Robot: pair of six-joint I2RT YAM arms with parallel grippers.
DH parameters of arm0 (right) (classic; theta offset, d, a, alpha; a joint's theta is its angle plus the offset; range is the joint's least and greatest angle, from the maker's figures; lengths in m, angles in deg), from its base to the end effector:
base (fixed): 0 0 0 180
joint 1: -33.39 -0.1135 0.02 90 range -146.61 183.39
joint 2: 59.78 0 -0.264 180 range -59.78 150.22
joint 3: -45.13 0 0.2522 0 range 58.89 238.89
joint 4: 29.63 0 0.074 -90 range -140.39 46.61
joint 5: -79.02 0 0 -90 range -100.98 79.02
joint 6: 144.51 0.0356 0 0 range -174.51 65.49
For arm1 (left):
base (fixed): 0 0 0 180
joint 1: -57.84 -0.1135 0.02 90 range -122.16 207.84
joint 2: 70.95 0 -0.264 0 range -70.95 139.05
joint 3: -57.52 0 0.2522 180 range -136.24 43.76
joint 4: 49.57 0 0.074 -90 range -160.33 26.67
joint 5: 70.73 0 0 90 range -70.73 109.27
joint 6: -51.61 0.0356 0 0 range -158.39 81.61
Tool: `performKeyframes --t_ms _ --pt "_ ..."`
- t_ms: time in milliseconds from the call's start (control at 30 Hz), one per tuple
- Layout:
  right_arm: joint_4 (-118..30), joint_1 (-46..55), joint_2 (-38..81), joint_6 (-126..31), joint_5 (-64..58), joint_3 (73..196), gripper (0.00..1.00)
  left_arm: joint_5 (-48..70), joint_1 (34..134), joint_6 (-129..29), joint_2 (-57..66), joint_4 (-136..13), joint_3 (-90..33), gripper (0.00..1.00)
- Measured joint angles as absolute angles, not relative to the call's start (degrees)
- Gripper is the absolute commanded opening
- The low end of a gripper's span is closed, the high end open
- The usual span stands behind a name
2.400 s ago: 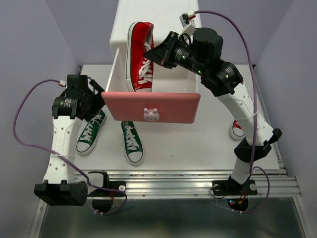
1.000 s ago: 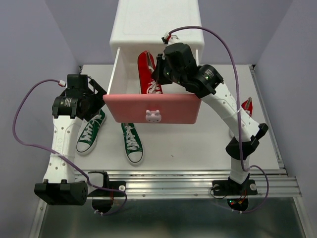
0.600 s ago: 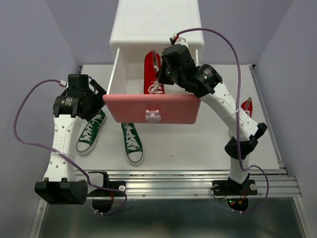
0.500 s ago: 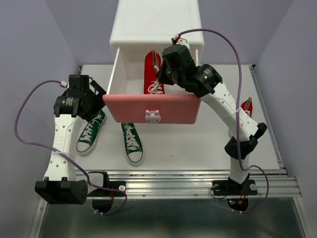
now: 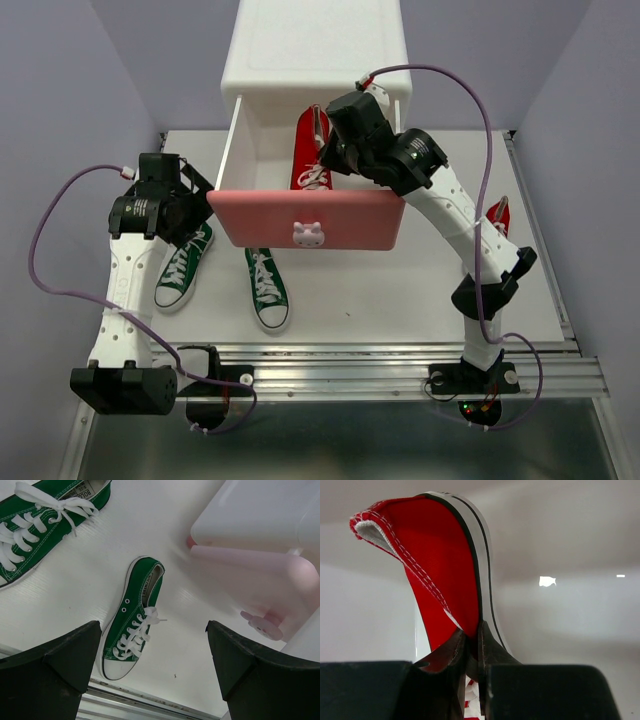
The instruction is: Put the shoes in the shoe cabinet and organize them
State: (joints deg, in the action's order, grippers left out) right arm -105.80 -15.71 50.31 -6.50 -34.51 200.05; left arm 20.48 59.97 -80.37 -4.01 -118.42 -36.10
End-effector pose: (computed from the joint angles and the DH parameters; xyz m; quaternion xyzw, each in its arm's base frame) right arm 0.2600 0.2784 0.4838 0.0918 0.8544 0.2418 0.4507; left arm 0.2230 -0.0075 0.3961 -0.3155 0.8579 -0.1433 0.3793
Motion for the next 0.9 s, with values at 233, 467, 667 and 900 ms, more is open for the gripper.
performKeyframes --t_ms 233,467,667,900 --pt "-106.44 -15.71 50.31 -4.49 -34.51 200.05 0.36 20.83 59.97 -80.48 -4.05 -118.42 -36.10 0.99" --pt "-106.17 -15.78 50.31 -3.33 -33.49 199.48 0.40 20.99 59.97 -80.50 -4.08 -118.42 -36.08 0.99" --pt "-105.56 -15.80 50.09 -2.87 -33.70 199.46 0.53 21.03 59.97 -80.48 -4.43 -118.42 -36.08 0.99" --pt "-98.33 -15.82 48.21 -7.14 -32.59 195.92 0.88 21.03 59.97 -80.46 -4.67 -118.42 -36.08 0.99"
